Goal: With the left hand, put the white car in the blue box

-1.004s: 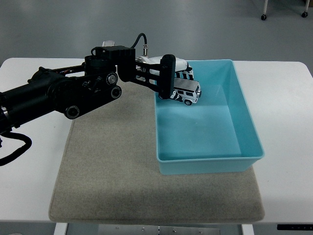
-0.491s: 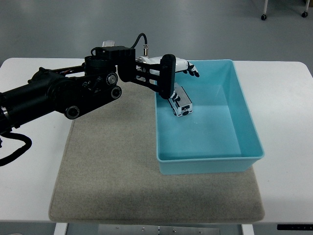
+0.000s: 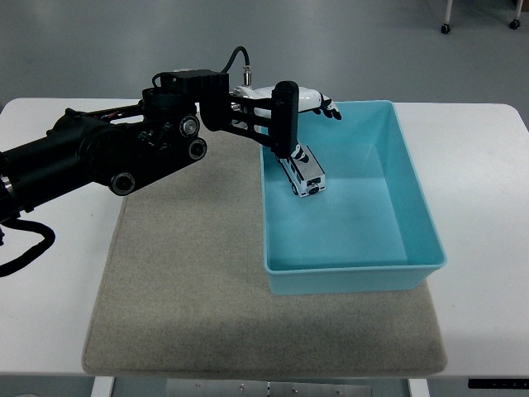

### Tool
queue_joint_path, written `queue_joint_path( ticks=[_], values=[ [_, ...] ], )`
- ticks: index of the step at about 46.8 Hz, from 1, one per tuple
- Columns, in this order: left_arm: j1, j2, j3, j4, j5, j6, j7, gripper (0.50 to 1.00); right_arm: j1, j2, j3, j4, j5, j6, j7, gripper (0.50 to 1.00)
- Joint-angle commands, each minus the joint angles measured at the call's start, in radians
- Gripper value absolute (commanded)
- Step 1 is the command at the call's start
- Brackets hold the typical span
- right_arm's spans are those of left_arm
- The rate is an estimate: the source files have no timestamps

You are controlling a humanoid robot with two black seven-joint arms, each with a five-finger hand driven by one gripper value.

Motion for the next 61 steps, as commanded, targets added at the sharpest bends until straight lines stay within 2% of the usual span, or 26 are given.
queue_joint_path(
  ticks=[1, 7, 17, 23, 29, 37, 40, 48, 57, 61],
  values=[
    [-0.016, 0.012, -0.011, 0.0, -0.001, 0.007, 0.0, 0.887, 0.0, 0.0, 0.0, -0.001, -0.001, 0.0, 0.0, 0.936],
    [-0.029, 0.015, -0.057, 0.032, -0.002, 0.007, 0.0, 0.887, 0.0, 0.0, 0.0, 0.001, 0.001, 0.0, 0.0, 0.936],
    [-0.035, 0.029, -0.113, 0.17, -0.005, 0.01, 0.0, 0.896, 0.0, 0.0, 0.0, -0.001, 0.001, 0.0, 0.0, 0.936],
    [-0.027, 0.048, -0.137, 0.261, -0.03, 0.038, 0.0, 0.953, 0.0, 0.0, 0.0, -0.001, -0.001, 0.0, 0.0, 0.936],
    [-0.019, 0.064, -0.139, 0.318, -0.158, 0.085, 0.0, 0.964, 0.0, 0.0, 0.0, -0.001, -0.001, 0.0, 0.0, 0.936],
    [-0.016, 0.075, -0.133, 0.419, -0.361, 0.104, 0.0, 0.969, 0.0, 0.0, 0.0, -0.001, 0.001, 0.0, 0.0, 0.936],
    [-0.016, 0.075, -0.134, 0.459, -0.422, 0.114, -0.001, 0.994, 0.0, 0.0, 0.0, 0.001, -0.001, 0.0, 0.0, 0.936],
    [-0.01, 0.077, -0.133, 0.523, -0.534, 0.151, -0.008, 0.996, 0.0, 0.0, 0.0, 0.001, -0.001, 0.0, 0.0, 0.936],
    [0.031, 0.077, -0.142, 0.555, -0.622, 0.164, -0.008, 0.996, 0.0, 0.0, 0.0, -0.001, -0.001, 0.0, 0.0, 0.936],
    [0.039, 0.077, -0.143, 0.592, -0.72, 0.164, -0.008, 0.996, 0.0, 0.0, 0.0, -0.001, 0.001, 0.0, 0.0, 0.936]
  ],
)
